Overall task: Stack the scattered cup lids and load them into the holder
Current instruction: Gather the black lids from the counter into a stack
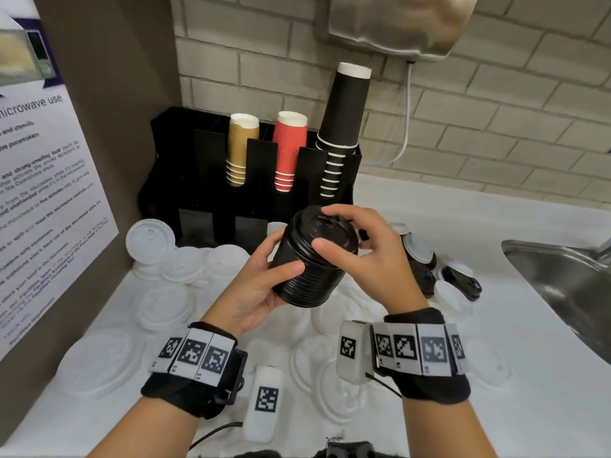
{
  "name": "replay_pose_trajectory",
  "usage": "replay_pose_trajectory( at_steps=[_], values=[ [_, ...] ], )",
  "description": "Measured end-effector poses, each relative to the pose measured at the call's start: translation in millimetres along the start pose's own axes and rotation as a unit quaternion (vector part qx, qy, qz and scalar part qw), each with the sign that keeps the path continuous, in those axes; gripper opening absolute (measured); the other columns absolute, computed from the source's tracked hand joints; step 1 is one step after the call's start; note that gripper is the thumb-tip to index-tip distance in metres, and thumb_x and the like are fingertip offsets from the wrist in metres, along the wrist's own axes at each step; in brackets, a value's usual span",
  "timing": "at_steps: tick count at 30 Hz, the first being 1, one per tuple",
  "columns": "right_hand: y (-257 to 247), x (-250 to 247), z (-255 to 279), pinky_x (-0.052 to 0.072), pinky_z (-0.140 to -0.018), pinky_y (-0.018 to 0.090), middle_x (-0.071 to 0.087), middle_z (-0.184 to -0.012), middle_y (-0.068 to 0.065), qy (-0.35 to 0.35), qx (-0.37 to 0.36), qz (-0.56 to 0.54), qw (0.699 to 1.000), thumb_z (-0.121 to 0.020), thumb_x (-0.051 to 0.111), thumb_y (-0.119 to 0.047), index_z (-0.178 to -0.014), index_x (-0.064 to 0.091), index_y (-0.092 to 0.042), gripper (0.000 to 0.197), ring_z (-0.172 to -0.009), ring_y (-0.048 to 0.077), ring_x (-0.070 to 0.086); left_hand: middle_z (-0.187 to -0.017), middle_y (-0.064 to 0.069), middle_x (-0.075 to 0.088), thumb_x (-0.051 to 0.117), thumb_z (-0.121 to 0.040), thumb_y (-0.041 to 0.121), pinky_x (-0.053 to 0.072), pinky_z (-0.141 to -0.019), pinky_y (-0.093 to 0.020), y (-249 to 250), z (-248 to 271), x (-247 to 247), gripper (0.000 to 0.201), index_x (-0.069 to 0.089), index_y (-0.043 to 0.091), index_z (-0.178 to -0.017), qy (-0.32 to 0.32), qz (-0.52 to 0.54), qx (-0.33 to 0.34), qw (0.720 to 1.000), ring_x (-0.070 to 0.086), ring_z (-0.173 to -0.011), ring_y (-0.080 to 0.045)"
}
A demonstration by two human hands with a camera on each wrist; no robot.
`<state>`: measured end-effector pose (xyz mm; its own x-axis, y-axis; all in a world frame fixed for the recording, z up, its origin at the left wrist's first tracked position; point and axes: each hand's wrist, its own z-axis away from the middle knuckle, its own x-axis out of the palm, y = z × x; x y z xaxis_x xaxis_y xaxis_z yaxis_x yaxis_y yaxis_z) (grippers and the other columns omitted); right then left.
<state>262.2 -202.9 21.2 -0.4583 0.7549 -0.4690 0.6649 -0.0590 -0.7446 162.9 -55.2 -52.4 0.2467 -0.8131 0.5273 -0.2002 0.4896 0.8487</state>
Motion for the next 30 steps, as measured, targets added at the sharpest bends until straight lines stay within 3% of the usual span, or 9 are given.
replay_pose_trajectory(
  at_steps=[7,12,17,20,22,25,26,28,30],
  values=[
    [-1,1,1,0.039,-0.086,0.007,0.062,-0.115,-0.011,-0.026,-0.001,0.008,1.0,-0.077,0.069,-0.038,-0.11,0.07,-0.031,0.034,-0.108,-0.001,0.055,-0.117,-0.003,0.07,0.076,-0.069,0.018,0.058,-0.073,-0.034,-1,2,-1,0.068,0.053,0.033,-0.131,-0.009,-0.005,0.007,1.0,0.068,-0.108,-0.026],
    [-1,-3,1,0.041,-0.086,0.009,0.063,-0.115,-0.009,-0.035,-0.002,-0.002,0.999,-0.08,0.076,-0.029,-0.11,0.071,-0.027,0.031,-0.109,0.0,0.056,-0.117,-0.003,0.07,0.079,-0.065,0.023,0.058,-0.072,-0.033,-1,3,2,0.069,0.055,0.033,-0.13,-0.015,0.001,0.007,1.0,0.068,-0.108,-0.025],
    [-7,-3,1,0.04,-0.085,0.007,0.06,-0.115,-0.006,-0.024,-0.008,-0.005,1.0,-0.069,0.072,-0.047,-0.109,0.07,-0.028,0.045,-0.108,-0.002,0.055,-0.118,-0.005,0.069,0.083,-0.062,0.026,0.057,-0.071,-0.032,-1,3,3,0.071,0.057,0.032,-0.128,-0.014,0.019,0.008,1.0,0.068,-0.106,-0.023],
    [-7,-9,0,0.037,-0.085,0.003,0.056,-0.119,-0.011,-0.055,-0.008,0.003,0.998,-0.068,0.077,-0.055,-0.115,0.064,-0.036,0.052,-0.108,-0.008,0.051,-0.119,-0.006,0.069,0.095,-0.048,0.036,0.057,-0.073,-0.032,-1,2,4,0.095,0.053,0.028,-0.133,-0.011,0.019,0.009,1.0,0.068,-0.107,-0.023],
    [1,-20,-7,0.04,-0.084,0.005,0.054,-0.119,-0.016,-0.054,0.023,-0.021,0.998,-0.073,0.069,-0.058,-0.118,0.06,-0.044,0.048,-0.105,-0.009,0.051,-0.118,-0.005,0.069,0.097,-0.043,0.041,0.058,-0.074,-0.034,0,2,4,0.104,0.051,0.025,-0.134,-0.005,0.027,0.011,1.0,0.068,-0.107,-0.023],
    [36,-50,-31,0.042,-0.075,0.007,0.06,-0.121,-0.005,-0.013,0.149,0.018,0.989,-0.088,0.058,-0.051,-0.118,0.061,-0.033,0.035,-0.094,-0.007,0.057,-0.117,-0.003,0.07,0.098,-0.039,0.04,0.058,-0.073,-0.034,1,1,1,0.105,0.052,0.025,-0.132,0.008,0.046,0.012,0.999,0.068,-0.107,-0.022],
    [53,-62,-41,0.042,-0.075,0.013,0.06,-0.124,0.0,-0.041,0.214,0.1,0.971,-0.091,0.057,-0.049,-0.122,0.059,-0.028,0.038,-0.097,0.0,0.058,-0.117,-0.003,0.07,0.098,-0.038,0.039,0.058,-0.073,-0.034,1,1,0,0.105,0.053,0.025,-0.132,0.012,0.051,0.014,0.999,0.068,-0.107,-0.022],
    [97,-83,-56,0.039,-0.083,0.026,0.056,-0.132,0.009,-0.144,0.334,0.285,0.887,-0.091,0.057,-0.048,-0.133,0.05,-0.019,0.051,-0.112,0.022,0.056,-0.117,-0.003,0.07,0.098,-0.038,0.039,0.059,-0.072,-0.034,3,0,-3,0.102,0.055,0.025,-0.129,0.015,0.058,0.02,0.998,0.068,-0.107,-0.022],
    [136,-97,-61,0.039,-0.087,0.03,0.054,-0.134,0.013,-0.211,0.367,0.402,0.812,-0.088,0.058,-0.052,-0.135,0.047,-0.014,0.061,-0.118,0.03,0.053,-0.118,-0.003,0.069,0.098,-0.038,0.04,0.059,-0.072,-0.033,5,-1,-4,0.099,0.056,0.026,-0.127,0.017,0.057,0.024,0.998,0.068,-0.108,-0.021]
  ],
)
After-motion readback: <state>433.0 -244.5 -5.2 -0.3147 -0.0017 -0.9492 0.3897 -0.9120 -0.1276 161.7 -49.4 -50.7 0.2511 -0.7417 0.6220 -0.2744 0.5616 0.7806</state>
